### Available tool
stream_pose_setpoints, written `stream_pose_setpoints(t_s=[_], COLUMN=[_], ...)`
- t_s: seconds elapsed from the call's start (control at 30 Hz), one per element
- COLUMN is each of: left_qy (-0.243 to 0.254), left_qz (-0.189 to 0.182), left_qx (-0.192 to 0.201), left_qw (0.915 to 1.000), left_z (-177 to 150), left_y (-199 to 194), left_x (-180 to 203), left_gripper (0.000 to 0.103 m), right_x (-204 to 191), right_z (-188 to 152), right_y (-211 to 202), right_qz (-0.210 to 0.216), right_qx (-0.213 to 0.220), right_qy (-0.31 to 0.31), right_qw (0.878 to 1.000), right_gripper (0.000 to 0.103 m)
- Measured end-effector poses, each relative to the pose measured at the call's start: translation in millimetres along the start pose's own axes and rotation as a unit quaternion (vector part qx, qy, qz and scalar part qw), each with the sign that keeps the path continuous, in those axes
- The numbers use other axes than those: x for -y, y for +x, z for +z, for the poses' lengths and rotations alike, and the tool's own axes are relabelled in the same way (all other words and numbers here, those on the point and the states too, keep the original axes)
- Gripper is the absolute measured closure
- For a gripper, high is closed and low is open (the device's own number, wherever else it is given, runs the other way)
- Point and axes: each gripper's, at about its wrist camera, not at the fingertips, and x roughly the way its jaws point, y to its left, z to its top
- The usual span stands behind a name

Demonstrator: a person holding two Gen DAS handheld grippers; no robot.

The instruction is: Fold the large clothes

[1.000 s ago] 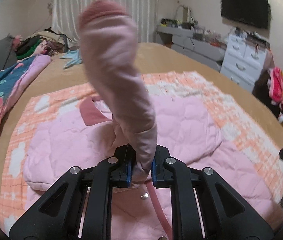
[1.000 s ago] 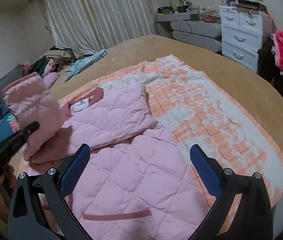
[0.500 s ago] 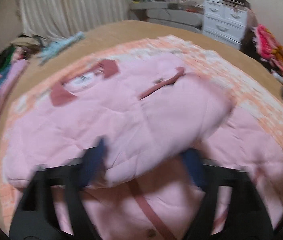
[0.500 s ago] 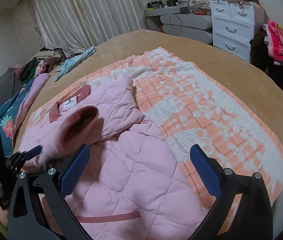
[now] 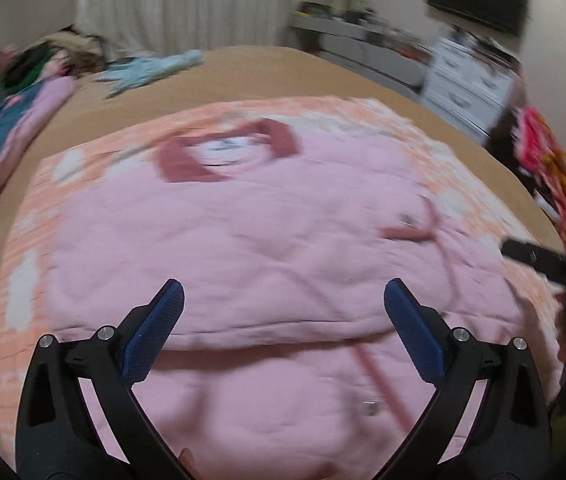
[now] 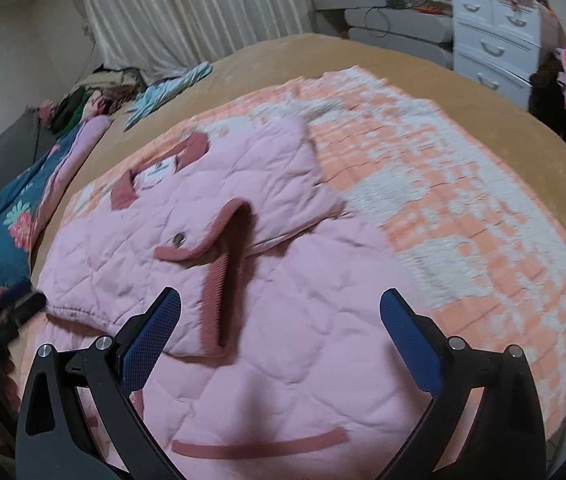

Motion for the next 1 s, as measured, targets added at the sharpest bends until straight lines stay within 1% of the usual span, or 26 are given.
stream_pose_setpoints(t_s=[0.03, 0.1, 0.17, 0.27, 0.4, 0.47, 0.5, 0.53, 0.57, 0.6, 0.63, 0.7, 0.73, 0.77, 0.83, 0.93, 1.0], left_qy=[-0.010, -0.034, -0.057, -0.093, -0.116, -0.125, -0.128, -0.130, -0.133, -0.136, -0.143, -0.154, -0.161, -0.170, -0.180, -0.181, -0.175], left_qz=[0.007, 0.034, 0.048, 0.054, 0.062, 0.067, 0.070, 0.072, 0.078, 0.082, 0.085, 0.088, 0.090, 0.094, 0.093, 0.093, 0.089], left_qx=[0.004, 0.008, 0.006, 0.005, 0.011, 0.013, 0.014, 0.017, 0.020, 0.022, 0.026, 0.026, 0.026, 0.028, 0.031, 0.035, 0.033], left_qw=[0.9999, 0.9988, 0.9972, 0.9942, 0.9913, 0.9898, 0.9892, 0.9887, 0.9878, 0.9870, 0.9857, 0.9838, 0.9825, 0.9805, 0.9788, 0.9784, 0.9799], left_z=[1, -1, -1, 0, 0, 1, 1, 2, 2, 2, 2, 3, 4, 5, 8, 15, 19], left_y=[-1, -1, 1, 4, 3, 2, 1, 0, -2, -3, -5, -4, -3, -3, -2, 3, 9], left_x=[-11, -37, -57, -84, -108, -119, -123, -127, -132, -138, -145, -153, -158, -164, -169, -171, -168], left_gripper=[0.009, 0.009, 0.009, 0.009, 0.009, 0.009, 0.009, 0.009, 0.009, 0.009, 0.009, 0.009, 0.009, 0.009, 0.009, 0.009, 0.009], right_x=[-6, -15, -20, -25, -29, -34, -37, -39, -41, -45, -50, -68, -75, -84, -102, -116, -117], right_z=[-1, -2, -3, -3, -5, -8, -9, -11, -13, -13, -10, 4, 12, 24, 49, 80, 94], right_y=[5, 14, 26, 42, 70, 82, 87, 90, 91, 87, 80, 58, 48, 36, 14, 10, 19], right_qz=[0.008, 0.022, 0.039, 0.050, 0.072, 0.080, 0.084, 0.092, 0.097, 0.098, 0.102, 0.095, 0.099, 0.105, 0.099, 0.077, 0.062], right_qx=[-0.004, -0.011, -0.023, -0.032, -0.061, -0.064, -0.065, -0.066, -0.061, -0.046, -0.031, 0.016, 0.035, 0.059, 0.101, 0.122, 0.121], right_qy=[-0.004, -0.003, 0.009, 0.024, 0.051, 0.052, 0.052, 0.054, 0.056, 0.047, 0.028, -0.034, -0.057, -0.084, -0.140, -0.187, -0.199], right_qw=[1.000, 1.000, 0.999, 0.998, 0.994, 0.993, 0.993, 0.992, 0.992, 0.993, 0.994, 0.995, 0.993, 0.989, 0.980, 0.972, 0.971], right_gripper=[0.004, 0.004, 0.004, 0.004, 0.004, 0.006, 0.023, 0.045, 0.049, 0.069, 0.083, 0.086, 0.087, 0.087, 0.088, 0.088, 0.088])
